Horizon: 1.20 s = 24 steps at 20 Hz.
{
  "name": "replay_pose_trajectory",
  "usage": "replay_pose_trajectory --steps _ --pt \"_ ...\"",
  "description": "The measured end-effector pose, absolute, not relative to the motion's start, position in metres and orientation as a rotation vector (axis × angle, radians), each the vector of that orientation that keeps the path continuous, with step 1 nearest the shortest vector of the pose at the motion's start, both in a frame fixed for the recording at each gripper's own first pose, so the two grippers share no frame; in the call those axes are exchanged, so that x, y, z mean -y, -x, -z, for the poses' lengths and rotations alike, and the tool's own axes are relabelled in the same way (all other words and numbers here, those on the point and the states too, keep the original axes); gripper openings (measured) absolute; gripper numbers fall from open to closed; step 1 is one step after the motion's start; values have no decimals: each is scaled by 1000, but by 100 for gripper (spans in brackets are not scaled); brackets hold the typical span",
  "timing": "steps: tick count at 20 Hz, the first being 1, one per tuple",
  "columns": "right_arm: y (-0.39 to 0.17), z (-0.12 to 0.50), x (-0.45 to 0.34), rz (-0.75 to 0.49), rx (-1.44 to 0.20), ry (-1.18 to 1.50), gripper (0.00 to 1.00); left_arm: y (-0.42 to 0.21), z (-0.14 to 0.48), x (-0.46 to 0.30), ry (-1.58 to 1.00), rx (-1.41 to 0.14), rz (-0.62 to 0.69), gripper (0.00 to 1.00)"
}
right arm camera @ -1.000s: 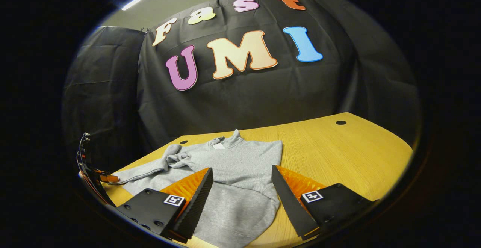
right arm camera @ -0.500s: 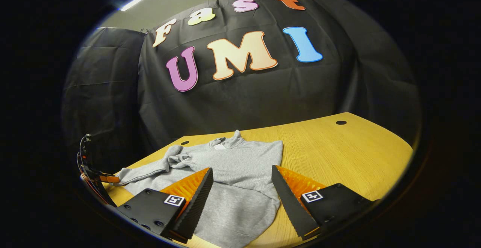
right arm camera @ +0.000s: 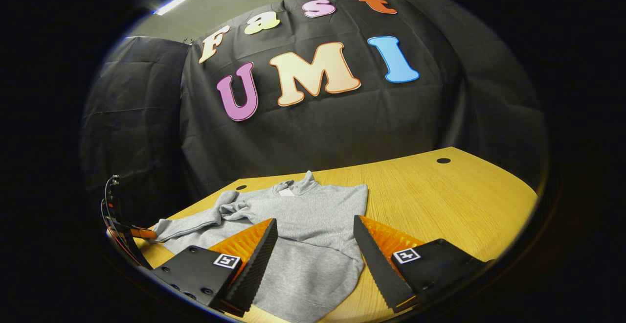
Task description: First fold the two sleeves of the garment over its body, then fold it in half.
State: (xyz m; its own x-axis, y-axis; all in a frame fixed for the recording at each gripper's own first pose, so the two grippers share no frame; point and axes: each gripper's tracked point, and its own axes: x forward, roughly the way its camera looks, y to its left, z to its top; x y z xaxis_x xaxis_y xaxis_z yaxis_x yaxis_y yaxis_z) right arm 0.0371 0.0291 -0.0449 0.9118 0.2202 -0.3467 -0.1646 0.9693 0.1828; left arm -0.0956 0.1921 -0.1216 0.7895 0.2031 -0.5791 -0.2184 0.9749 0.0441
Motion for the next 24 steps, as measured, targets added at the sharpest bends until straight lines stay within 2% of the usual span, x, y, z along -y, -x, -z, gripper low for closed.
replay_pose_trajectory --steps 5,8,15,24 --pt "-37 45 -24 -193 -382 -148 97 91 114 -196 10 -618 -232 0" --pt "-36 44 -22 -192 -384 -158 97 73 88 -190 1 -569 -212 0" --pt "-33 48 -15 -189 -406 -177 97 -3 23 -107 -26 -405 -20 0" --pt "-28 46 -24 -217 -413 -177 97 -71 -15 33 -37 -330 277 0"
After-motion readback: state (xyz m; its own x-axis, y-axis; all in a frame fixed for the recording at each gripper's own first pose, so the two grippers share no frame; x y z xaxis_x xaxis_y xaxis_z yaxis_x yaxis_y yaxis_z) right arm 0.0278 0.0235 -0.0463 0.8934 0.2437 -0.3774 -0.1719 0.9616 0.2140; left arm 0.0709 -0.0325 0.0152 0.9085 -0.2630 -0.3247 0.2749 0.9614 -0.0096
